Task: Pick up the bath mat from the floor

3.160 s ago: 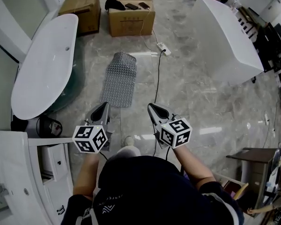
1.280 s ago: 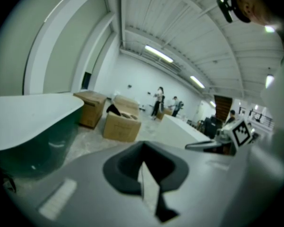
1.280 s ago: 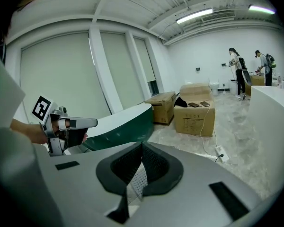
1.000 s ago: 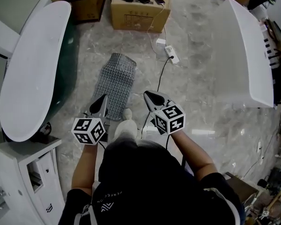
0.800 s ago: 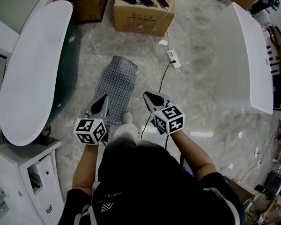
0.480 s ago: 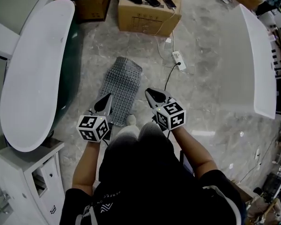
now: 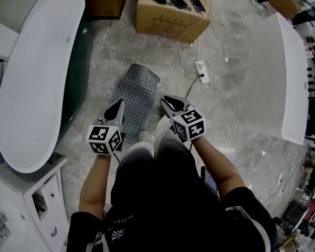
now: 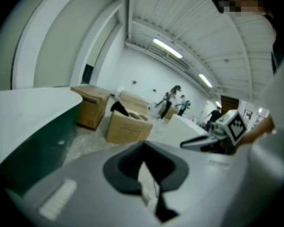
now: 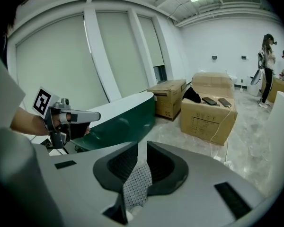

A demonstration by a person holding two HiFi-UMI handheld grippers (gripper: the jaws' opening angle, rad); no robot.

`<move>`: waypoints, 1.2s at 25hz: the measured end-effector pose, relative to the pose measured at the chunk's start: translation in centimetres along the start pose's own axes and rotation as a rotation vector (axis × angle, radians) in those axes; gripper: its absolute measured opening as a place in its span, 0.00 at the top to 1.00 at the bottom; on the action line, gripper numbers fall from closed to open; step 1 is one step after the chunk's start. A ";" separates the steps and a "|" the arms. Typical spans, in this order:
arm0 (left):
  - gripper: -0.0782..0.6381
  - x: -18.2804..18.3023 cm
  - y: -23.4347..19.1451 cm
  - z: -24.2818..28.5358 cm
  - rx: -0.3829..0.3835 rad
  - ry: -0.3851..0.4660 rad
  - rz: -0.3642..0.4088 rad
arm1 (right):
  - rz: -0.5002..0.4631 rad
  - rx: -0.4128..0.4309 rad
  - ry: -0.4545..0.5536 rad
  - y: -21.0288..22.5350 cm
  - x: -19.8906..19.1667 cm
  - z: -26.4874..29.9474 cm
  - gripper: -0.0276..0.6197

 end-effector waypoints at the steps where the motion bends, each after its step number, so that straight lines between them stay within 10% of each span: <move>1: 0.88 0.1 -0.2 0.5 0.006 -0.001 -0.003 | -0.005 0.007 -0.005 0.4 0.3 0.6 0.87; 30: 0.88 -1.5 -6.0 21.1 0.199 -0.126 -0.095 | -0.128 0.159 -0.198 18.5 1.0 21.1 0.73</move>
Point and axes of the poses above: the fingertips, and each gripper's own axes: z forward along the fingers, y to its right, x out of its top, the point moved 6 cm from there along -z, backward along the fingers, and after that the axes turned 12 degrees about -y, right-handed, at the moved point
